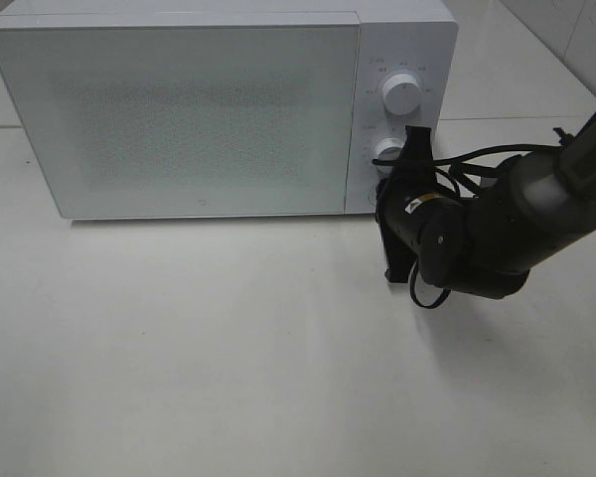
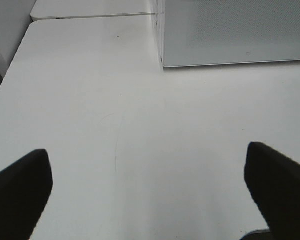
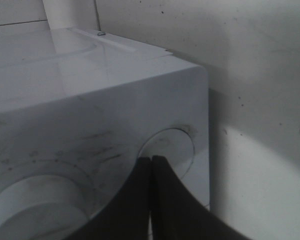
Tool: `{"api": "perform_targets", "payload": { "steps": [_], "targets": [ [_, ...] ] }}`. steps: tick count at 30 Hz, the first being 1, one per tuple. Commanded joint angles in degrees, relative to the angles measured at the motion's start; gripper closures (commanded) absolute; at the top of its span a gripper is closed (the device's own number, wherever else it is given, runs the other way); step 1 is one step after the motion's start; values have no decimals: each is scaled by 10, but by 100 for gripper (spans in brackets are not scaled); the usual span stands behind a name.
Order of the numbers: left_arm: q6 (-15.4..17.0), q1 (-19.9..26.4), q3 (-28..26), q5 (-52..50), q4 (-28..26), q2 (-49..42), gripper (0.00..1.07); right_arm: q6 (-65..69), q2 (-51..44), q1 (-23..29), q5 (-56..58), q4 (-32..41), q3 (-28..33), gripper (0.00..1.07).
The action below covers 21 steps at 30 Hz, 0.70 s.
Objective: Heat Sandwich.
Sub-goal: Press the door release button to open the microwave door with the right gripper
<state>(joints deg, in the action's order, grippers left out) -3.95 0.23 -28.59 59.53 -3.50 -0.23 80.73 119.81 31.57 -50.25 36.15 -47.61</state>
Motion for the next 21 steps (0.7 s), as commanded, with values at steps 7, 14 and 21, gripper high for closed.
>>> {"api": "perform_targets", "payload": {
  "steps": [7, 14, 21],
  "targets": [
    [3, 2, 2, 0, -5, -13, 5, -16, 8, -2, -8, 12, -13, 106],
    [3, 2, 2, 0, -5, -13, 5, -19, 20, -2, -33, 4, -33, 106],
    [3, 2, 2, 0, -5, -13, 5, -49, 26, -2, -103, 18, -52, 106]
  ]
}}
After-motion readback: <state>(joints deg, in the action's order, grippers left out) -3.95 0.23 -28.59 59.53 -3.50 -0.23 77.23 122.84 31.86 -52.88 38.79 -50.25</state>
